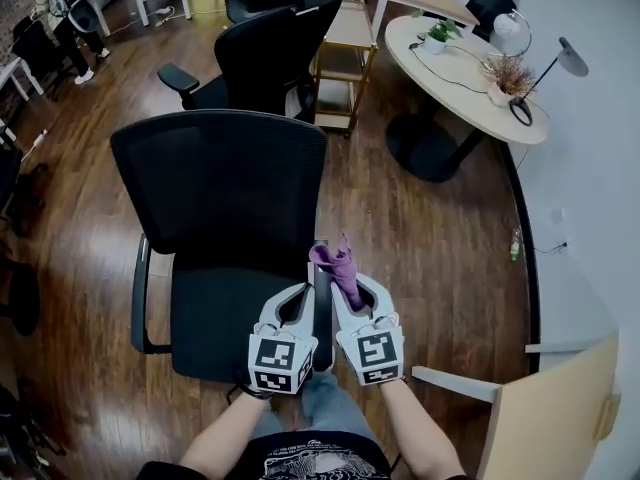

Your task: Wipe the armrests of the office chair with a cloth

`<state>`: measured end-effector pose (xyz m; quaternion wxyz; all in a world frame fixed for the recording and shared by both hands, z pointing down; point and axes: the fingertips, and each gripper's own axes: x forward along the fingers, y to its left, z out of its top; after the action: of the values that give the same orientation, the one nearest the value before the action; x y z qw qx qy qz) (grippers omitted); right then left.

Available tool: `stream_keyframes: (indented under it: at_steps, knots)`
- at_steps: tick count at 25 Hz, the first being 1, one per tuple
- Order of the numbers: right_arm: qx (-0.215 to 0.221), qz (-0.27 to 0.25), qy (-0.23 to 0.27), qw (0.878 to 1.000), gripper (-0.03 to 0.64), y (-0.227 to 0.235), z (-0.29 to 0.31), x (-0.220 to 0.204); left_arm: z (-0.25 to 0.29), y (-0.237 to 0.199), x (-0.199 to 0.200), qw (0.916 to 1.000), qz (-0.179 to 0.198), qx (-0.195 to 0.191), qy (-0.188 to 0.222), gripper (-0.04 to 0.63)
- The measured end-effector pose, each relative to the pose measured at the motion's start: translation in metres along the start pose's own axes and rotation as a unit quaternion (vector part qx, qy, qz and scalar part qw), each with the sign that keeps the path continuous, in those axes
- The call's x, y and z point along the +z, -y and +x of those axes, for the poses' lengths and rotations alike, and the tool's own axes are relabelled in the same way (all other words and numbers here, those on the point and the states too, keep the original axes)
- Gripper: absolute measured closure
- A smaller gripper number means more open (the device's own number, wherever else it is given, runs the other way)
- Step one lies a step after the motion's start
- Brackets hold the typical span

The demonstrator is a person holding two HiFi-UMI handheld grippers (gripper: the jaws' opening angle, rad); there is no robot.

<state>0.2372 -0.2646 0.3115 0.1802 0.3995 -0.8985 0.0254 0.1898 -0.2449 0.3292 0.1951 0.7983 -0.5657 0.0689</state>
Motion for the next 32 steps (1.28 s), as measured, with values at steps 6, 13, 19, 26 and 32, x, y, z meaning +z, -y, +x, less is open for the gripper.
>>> stream_keyframes:
  at_steps: [6,13,19,26,32]
  knots:
    - [0.058,-0.038,-0.024,0.997,0.543,0.023,0.060,-0.038,0.054,-0.026,-0.022,0.9987,-0.015,0.043,-0.023,0.592]
    - [0.105,-0.113,-0.048,0.987,0.543,0.031,0.117,-0.085,0.084,-0.064,-0.043,0.9946,-0.036,0.090,-0.034,0.592]
    - [0.140,-0.180,-0.070,0.971,0.543,0.033,0.148,-0.119,0.089,-0.079,-0.064,0.9914,-0.046,0.111,-0.052,0.591]
    - [0.178,-0.195,-0.083,0.961,0.543,0.021,0.158,-0.137,0.090,-0.074,-0.088,0.9915,-0.051,0.103,-0.062,0.591]
    - [0.182,-0.187,-0.093,0.961,0.543,0.008,0.141,-0.147,0.075,-0.059,-0.107,0.9904,-0.056,0.094,-0.084,0.591]
